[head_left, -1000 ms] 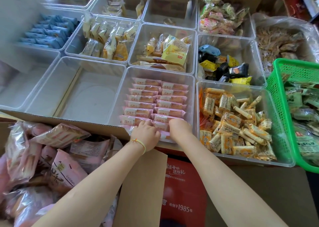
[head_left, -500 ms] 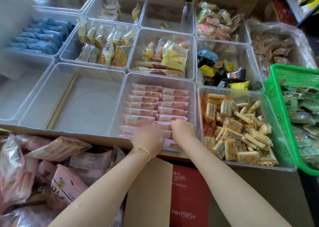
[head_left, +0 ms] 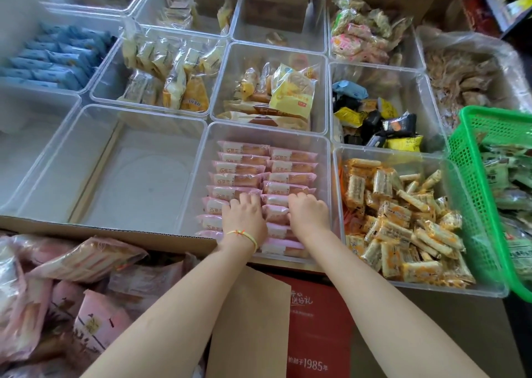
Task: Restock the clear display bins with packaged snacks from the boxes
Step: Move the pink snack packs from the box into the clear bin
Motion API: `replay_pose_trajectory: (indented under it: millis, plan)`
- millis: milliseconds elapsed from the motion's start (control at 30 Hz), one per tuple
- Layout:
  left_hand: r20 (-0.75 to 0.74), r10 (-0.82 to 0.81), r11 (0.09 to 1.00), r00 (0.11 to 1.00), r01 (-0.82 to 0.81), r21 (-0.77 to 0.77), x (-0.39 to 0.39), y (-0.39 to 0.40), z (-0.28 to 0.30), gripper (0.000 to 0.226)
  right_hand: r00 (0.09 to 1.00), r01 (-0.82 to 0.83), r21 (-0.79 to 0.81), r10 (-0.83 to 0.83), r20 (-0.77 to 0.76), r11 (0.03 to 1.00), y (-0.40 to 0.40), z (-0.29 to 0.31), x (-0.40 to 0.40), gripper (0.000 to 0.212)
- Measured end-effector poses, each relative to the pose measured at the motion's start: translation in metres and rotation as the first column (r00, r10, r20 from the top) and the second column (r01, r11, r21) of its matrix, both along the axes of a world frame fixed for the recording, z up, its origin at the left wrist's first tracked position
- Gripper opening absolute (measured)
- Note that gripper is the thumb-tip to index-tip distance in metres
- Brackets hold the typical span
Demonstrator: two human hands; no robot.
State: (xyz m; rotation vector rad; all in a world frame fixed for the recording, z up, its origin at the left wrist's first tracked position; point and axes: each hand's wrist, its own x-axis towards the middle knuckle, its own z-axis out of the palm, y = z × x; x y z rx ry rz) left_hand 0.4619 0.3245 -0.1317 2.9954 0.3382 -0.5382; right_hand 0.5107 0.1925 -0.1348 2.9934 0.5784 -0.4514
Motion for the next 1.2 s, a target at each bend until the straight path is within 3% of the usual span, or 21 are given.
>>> replay_pose_trajectory:
  millis: [133,333,500,800,1000,1200]
  plan:
    - [-0.010,0.010,1.000,1.000,-0.010,0.018,-0.018,-0.006,0.003,0.029,0.999,0.031,0.026,-0.032,0.016,0.999,0.001,-0.002,0.000,0.021]
    - [0.175,0.179,0.978,0.968,-0.156,-0.141,-0.001,-0.007,-0.006,0.047,0.996,-0.018,0.126,0.007,0.087,0.992,-0.002,0.005,0.014,0.042]
    - [0.104,0.187,0.961,0.977,-0.160,-0.225,0.018,-0.008,-0.021,0.053,0.999,-0.032,0.170,0.024,0.048,0.985,-0.002,-0.004,0.019,0.033]
    - [0.087,0.142,0.990,0.986,-0.141,-0.015,0.021,-0.003,-0.020,0.045,0.995,-0.066,0.097,0.059,0.082,0.993,0.002,-0.012,0.026,0.015]
    - [0.061,0.111,0.993,0.992,-0.114,0.044,0.000,-0.014,-0.014,0.043,0.995,0.031,0.164,-0.046,0.087,0.986,0.002,-0.015,0.033,0.012]
    - [0.186,0.298,0.949,0.936,-0.268,-0.167,0.033,-0.008,-0.018,0.047,0.990,0.006,0.285,-0.046,0.133,0.958,0.004,-0.013,0.038,0.017]
